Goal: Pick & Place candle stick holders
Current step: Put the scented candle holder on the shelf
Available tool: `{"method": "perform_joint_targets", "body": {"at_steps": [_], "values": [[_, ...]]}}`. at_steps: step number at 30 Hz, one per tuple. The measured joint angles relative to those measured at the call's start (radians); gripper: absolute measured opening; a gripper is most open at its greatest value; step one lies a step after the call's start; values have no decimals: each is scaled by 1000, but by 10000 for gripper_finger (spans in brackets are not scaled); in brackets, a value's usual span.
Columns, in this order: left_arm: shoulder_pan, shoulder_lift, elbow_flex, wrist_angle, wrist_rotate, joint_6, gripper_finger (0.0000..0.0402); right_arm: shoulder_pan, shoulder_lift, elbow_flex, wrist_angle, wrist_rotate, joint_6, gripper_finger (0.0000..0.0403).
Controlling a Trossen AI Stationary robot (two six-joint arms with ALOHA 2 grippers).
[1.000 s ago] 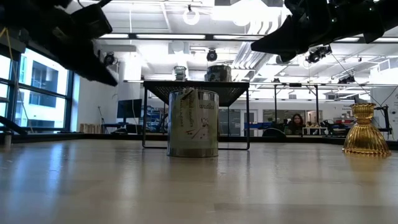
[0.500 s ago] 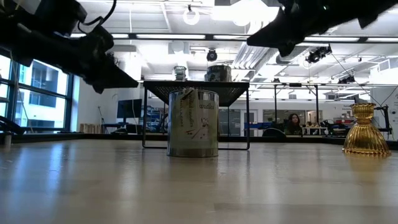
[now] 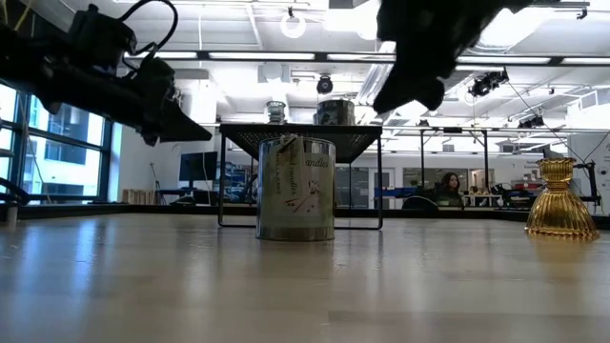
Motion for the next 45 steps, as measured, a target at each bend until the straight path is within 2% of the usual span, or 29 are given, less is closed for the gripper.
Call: {"method": "perform_joint_targets", "body": {"at_steps": [4,9,12,15,20,27,32,38,45], "values": [[25,0,0,5,10,4,0,10,119,119,-78,-8,101,33],[22,0,0,-3,13,15,0,16,255,252,-140,-24,215,87],[22,0,0,-23,17,27,0,15,318,303,-153,-42,231,110],[22,0,0,-25,18,25,0,14,360,333,-155,-40,235,116],[22,0,0,-25,19,23,0,9,392,342,-157,-47,250,91],[22,0,0,-25,20,23,0,7,382,340,-180,-37,333,8],[22,0,0,-25,21,22,0,7,382,340,-213,-32,442,16],[22,0,0,-24,37,22,0,8,365,337,-245,-19,539,3],[22,0,1,-24,39,22,0,33,328,337,-369,-41,639,6]]}}
